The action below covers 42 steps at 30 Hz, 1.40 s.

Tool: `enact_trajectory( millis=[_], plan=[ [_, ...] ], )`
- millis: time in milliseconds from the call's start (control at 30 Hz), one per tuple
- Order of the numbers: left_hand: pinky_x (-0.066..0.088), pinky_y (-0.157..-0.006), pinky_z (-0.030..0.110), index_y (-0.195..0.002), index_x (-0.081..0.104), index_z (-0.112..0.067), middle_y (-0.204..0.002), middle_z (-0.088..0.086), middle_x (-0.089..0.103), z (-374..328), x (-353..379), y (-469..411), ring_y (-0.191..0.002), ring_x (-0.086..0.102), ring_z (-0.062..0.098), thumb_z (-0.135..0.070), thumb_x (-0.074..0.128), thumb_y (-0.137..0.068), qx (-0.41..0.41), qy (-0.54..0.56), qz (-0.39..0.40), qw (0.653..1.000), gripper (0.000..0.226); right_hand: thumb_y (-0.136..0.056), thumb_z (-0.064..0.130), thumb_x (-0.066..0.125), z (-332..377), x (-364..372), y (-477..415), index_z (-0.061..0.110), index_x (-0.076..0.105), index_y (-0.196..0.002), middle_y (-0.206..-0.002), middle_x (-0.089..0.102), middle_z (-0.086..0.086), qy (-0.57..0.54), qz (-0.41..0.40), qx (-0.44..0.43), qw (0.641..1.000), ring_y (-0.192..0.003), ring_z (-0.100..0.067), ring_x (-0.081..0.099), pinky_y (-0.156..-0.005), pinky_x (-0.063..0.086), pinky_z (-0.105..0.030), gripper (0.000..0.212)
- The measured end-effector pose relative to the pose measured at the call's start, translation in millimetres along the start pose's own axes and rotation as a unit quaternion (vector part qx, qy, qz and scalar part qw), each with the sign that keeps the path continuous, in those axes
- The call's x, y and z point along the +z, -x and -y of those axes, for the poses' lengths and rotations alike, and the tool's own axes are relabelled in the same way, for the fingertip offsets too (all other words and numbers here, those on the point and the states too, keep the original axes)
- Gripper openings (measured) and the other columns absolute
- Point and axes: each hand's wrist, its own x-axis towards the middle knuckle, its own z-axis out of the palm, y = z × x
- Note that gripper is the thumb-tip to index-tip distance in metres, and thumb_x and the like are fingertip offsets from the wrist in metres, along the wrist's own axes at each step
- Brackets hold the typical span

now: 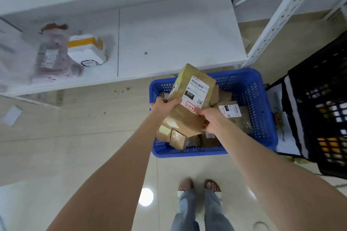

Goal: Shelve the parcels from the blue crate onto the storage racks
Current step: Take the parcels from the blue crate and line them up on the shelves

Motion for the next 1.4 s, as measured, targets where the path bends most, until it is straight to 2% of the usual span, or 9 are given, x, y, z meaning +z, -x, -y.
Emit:
enact_trajectory(
  millis=[67, 133, 200, 300, 500, 633, 733, 1033, 1400],
  plan=[
    [0.047, -0.067, 0.027, -0.121, 0.044, -0.009, -0.115, 0.005, 0.055, -10, -20, 30, -0.088, 0.056, 0.016, -0.05, 0.074, -0.072, -0.007, 0.043, 0.006, 0.999, 0.071, -0.082, 0.005, 0.071, 11, 7, 30, 0.01, 0.059, -0.112, -0.118, 0.064, -0.011, 0.017, 0.013, -0.006, 1.0, -0.111, -0.032, 0.058, -0.093, 0.048, -0.053, 0.033],
    [0.046, -0.056, 0.026, -0.118, 0.048, -0.002, -0.109, 0.007, 0.062, -17, -40, 60, -0.081, 0.06, 0.016, -0.059, 0.079, -0.059, -0.015, 0.067, 0.009, 0.998, 0.088, -0.08, 0.001, 0.071, 19, 13, 56, 0.011, 0.062, -0.106, -0.116, 0.066, -0.01, 0.035, 0.031, -0.014, 0.999, -0.111, -0.03, 0.058, -0.097, 0.047, -0.052, 0.029],
    [0.055, -0.068, 0.036, -0.128, 0.047, -0.001, -0.115, 0.01, 0.063, -19, -59, 85, -0.092, 0.064, 0.021, -0.067, 0.081, -0.044, -0.017, 0.077, -0.006, 0.997, 0.112, -0.08, -0.002, 0.07, 25, 19, 84, 0.013, 0.062, -0.102, -0.114, 0.067, -0.009, 0.049, 0.056, -0.024, 0.997, -0.11, -0.029, 0.059, -0.098, 0.046, -0.051, 0.027],
    [0.048, -0.075, 0.034, -0.146, 0.024, -0.009, -0.136, 0.008, 0.049, -17, -80, 126, -0.111, 0.056, 0.024, -0.053, 0.074, -0.071, -0.005, 0.088, -0.017, 0.996, 0.1, -0.08, -0.004, 0.068, 35, 27, 123, 0.013, 0.063, -0.101, -0.112, 0.068, -0.009, 0.073, 0.087, -0.044, 0.993, -0.105, -0.026, 0.061, -0.097, 0.047, -0.046, 0.028],
    [0.048, -0.061, 0.031, -0.127, 0.051, -0.014, -0.113, 0.006, 0.065, -7, -122, 187, -0.089, 0.063, 0.023, -0.051, 0.068, -0.078, 0.008, 0.114, -0.02, 0.993, 0.063, -0.083, 0.013, 0.072, 49, 55, 188, 0.011, 0.064, -0.108, -0.098, 0.071, -0.007, 0.126, 0.137, -0.088, 0.979, -0.087, -0.021, 0.067, -0.064, 0.049, -0.033, 0.026],
    [0.055, -0.072, 0.04, -0.126, 0.052, -0.014, -0.115, 0.008, 0.063, -5, -157, 213, -0.101, 0.063, 0.029, -0.051, 0.068, -0.078, 0.004, 0.099, -0.015, 0.995, 0.063, -0.084, 0.014, 0.072, 48, 80, 212, 0.016, 0.061, -0.108, -0.105, 0.071, -0.006, 0.155, 0.161, -0.118, 0.968, -0.095, -0.024, 0.066, -0.092, 0.049, -0.046, 0.027],
    [0.052, -0.087, 0.054, -0.118, 0.058, -0.01, -0.115, 0.009, 0.064, -4, -190, 224, -0.108, 0.061, 0.028, -0.045, 0.068, -0.079, 0.003, 0.087, -0.007, 0.996, 0.053, -0.082, 0.011, 0.072, 49, 104, 228, 0.015, 0.062, -0.11, -0.11, 0.07, -0.007, 0.173, 0.177, -0.135, 0.96, -0.101, -0.026, 0.066, -0.098, 0.047, -0.049, 0.03],
    [0.052, -0.086, 0.056, -0.115, 0.06, -0.006, -0.112, 0.007, 0.067, 13, -324, 229, -0.103, 0.063, 0.027, -0.051, 0.074, -0.073, 0.049, 0.103, -0.021, 0.993, 0.063, -0.079, 0.006, 0.074, 55, 227, 279, 0.012, 0.058, -0.115, -0.102, 0.071, -0.008, 0.199, 0.185, -0.181, 0.945, -0.096, -0.028, 0.067, -0.086, 0.053, -0.047, 0.04],
    [0.052, -0.088, 0.054, -0.122, 0.051, -0.018, -0.114, 0.004, 0.065, 14, -495, 224, -0.102, 0.063, 0.027, -0.041, 0.067, -0.083, 0.149, 0.115, -0.031, 0.982, 0.048, -0.081, 0.018, 0.074, 68, 388, 336, 0.013, 0.059, -0.114, -0.099, 0.071, -0.007, 0.157, 0.176, -0.249, 0.939, -0.087, -0.025, 0.068, -0.07, 0.055, -0.039, 0.037]
  ],
)
